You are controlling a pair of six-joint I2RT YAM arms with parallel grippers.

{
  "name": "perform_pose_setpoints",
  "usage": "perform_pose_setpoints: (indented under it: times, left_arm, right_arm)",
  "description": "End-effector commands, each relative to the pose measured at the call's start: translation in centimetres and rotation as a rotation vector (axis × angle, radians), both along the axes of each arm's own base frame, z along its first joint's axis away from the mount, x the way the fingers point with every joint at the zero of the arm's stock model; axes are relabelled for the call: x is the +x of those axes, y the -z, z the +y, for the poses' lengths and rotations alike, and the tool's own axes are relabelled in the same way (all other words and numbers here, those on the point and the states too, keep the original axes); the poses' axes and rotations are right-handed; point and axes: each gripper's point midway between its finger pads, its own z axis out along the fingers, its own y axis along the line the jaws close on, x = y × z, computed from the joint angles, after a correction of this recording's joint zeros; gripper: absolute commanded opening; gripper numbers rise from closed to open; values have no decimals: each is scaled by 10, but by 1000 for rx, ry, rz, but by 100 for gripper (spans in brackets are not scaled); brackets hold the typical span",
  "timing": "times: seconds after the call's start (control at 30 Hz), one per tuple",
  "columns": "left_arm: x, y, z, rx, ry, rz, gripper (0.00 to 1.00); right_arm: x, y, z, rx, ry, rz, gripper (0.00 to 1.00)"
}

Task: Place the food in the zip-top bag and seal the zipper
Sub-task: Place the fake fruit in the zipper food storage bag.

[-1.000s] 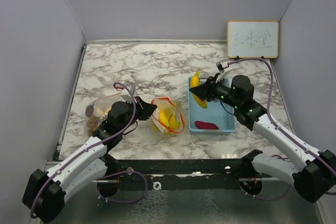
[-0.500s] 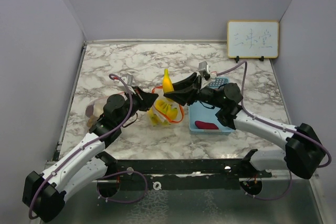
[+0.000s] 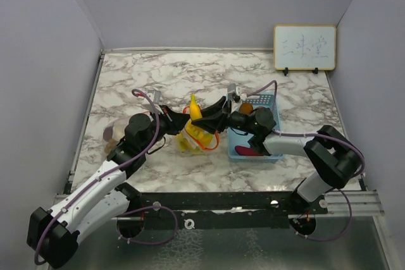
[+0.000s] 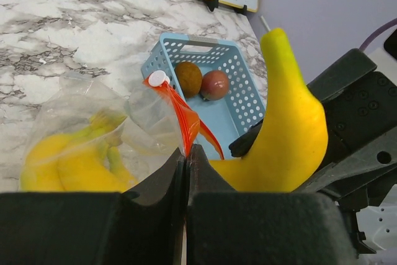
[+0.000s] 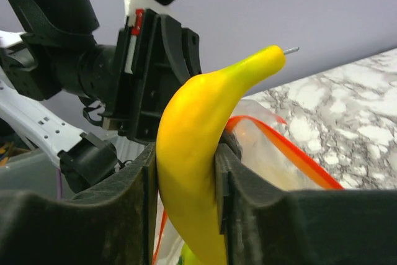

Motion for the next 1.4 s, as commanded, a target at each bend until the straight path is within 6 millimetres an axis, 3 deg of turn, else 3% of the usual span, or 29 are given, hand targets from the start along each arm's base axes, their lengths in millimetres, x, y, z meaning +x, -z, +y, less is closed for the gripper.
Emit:
perform_pose_setpoints:
  times: [0.0,0.2,0.33,0.4,0.47,0.53,0.57,0.8,1.03,1.2,1.37]
  left_arm:
    - [-1,-28,0,-24,11,-69,0]
    - [0,-25,0,-22,7,-66,0]
    - [2,-24,-2,-21,12,-63,0]
    - [2,-24,-2,-19,15,-63,0]
    - [1,-25,-2,-23,16,-65,0]
    - [1,-27,-2,-22,18,-71,0]
    - [0,-27,-2,-20,19,-72,0]
    - [1,-25,-1,-17,10,-73,0]
    - [3,-20,0,-13,5,-65,0]
    - [2,-26,-1,-22,9,-78,0]
    - [3,-29,0,-19,5,-90,0]
  right_arm:
    - [2,-1,-9,-3,72,-25,44]
    - [11,26,-5,-211,84,15,71]
    - [17,19,-19,-236,176,29,77]
    - [29,15,-29,-269,272,72,77]
    - [41,24,-37,-350,352,124,74]
    - [49,38,-46,-423,419,195,60]
    - [49,44,-49,-451,425,217,53]
    - [21,83,-45,-546,288,298,29]
    - [7,101,-37,-563,196,359,24]
    - [6,123,-42,-625,225,403,23]
    - [0,132,-44,-660,241,427,24]
